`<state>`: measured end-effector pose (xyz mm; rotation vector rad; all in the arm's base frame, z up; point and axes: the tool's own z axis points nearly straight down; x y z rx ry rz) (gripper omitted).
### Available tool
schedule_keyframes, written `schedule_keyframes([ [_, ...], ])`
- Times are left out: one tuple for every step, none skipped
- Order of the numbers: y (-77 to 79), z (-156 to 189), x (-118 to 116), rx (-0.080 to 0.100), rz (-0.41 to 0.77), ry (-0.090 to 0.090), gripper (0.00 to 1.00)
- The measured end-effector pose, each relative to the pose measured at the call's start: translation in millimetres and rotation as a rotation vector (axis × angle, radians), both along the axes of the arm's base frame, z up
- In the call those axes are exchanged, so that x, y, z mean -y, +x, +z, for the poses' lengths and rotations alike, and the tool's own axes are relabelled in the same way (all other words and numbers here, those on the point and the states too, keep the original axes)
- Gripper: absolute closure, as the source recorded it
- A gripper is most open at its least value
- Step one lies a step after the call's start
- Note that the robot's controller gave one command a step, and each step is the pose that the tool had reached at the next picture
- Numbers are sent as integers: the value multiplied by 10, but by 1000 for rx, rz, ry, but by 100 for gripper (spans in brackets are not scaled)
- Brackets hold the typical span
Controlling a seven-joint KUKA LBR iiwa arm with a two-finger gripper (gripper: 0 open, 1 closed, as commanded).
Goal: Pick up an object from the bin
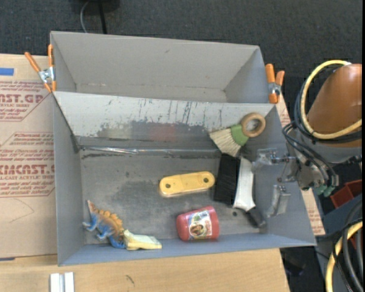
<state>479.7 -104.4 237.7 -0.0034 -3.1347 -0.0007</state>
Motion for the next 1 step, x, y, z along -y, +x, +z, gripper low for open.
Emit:
schedule_keyframes([
  [16,45,-7,8,2,-1,0],
])
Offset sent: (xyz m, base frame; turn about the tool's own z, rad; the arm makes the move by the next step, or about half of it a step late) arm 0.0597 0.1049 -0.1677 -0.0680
